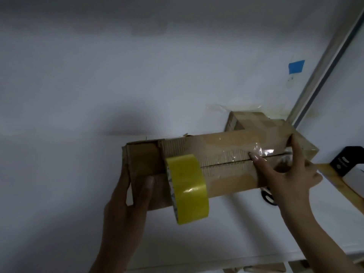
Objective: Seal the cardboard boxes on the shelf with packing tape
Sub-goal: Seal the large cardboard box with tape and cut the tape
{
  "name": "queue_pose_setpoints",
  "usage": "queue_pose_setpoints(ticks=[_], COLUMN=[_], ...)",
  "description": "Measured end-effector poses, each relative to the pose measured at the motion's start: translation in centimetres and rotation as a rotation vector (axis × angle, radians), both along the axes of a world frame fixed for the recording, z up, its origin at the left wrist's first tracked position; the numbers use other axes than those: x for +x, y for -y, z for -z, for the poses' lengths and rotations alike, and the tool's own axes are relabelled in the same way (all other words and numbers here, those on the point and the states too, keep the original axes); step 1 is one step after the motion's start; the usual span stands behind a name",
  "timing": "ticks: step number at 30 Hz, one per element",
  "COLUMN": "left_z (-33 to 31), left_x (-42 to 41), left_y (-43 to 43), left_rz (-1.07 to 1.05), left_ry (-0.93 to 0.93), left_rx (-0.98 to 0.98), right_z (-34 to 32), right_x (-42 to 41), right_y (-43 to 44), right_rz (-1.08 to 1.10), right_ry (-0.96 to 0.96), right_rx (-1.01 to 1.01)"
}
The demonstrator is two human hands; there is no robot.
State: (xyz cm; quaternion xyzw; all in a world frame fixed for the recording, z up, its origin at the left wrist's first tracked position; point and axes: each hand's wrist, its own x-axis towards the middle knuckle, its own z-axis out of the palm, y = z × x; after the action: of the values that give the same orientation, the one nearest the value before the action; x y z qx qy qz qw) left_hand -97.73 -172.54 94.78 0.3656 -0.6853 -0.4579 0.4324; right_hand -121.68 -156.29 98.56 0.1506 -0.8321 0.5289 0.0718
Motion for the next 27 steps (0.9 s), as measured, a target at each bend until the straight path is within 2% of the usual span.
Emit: queue_pose_setpoints(ticks=[4,6,14,20,24,27], left_z=[-2.6,-3.7,-6.2,-7.8,-10.0,-12.0], left_x=[-0.6,-0.9,-1.4,-3.5,-5.2,-7.4], left_y=[0.8,1.3,3.5,5.1,8.3,11.3], left_rz=[-0.038,-0.016,0.139,0.147,0.058,0.162], left_ry=[0.230,0.311,0.332,0.394,0.713,0.870], left_rx=[-0.257,-0.284,-0.332,-0.354,-0.554,-0.628], right_z=[-2.4,-3.4,-6.2,-8.4,-8.9,-9.4], right_x=[-0.6,-0.8,-2.4,-3.9,-5.7,-6.6], right_y=[1.0,1.6,3.4,4.6,6.6,8.1], right_rz=[0.001,-0.003,0.030,-0.028,-0.030,-0.024], right_ry=[0.011,0.015,0.004,-0.005,-0.015,-0.017], right_rx=[0.001,0.028,0.260,0.306,0.353,0.386])
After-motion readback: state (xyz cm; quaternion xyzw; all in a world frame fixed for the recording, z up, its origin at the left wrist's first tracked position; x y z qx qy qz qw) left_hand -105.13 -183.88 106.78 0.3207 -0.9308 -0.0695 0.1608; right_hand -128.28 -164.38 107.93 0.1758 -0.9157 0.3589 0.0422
